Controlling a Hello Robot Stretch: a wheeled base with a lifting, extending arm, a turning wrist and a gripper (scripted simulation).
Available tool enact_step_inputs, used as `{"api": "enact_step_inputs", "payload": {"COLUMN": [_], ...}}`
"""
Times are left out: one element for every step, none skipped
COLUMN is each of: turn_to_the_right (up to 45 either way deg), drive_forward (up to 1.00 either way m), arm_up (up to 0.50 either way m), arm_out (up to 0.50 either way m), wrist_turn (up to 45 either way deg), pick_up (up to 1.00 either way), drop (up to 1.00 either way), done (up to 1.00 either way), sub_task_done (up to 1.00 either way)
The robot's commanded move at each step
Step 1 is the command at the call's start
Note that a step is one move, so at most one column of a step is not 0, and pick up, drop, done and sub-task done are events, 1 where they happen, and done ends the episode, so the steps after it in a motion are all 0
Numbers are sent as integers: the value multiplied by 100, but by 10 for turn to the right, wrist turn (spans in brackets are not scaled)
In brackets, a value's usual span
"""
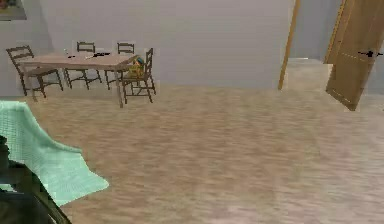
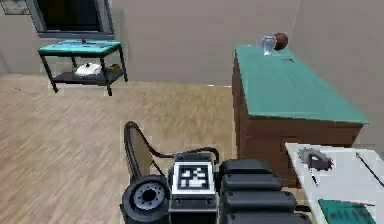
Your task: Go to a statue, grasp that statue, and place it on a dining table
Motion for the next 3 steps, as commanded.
{"api": "enact_step_inputs", "payload": {"turn_to_the_right": [-450,-360,0], "drive_forward": [0,0,5], "arm_up": [0,0,0], "arm_out": [0,0,0], "wrist_turn": [0,0,0], "pick_up": [0,0,0], "drop": [0,0,0], "done": [0,0,0], "sub_task_done": [0,0,0]}}
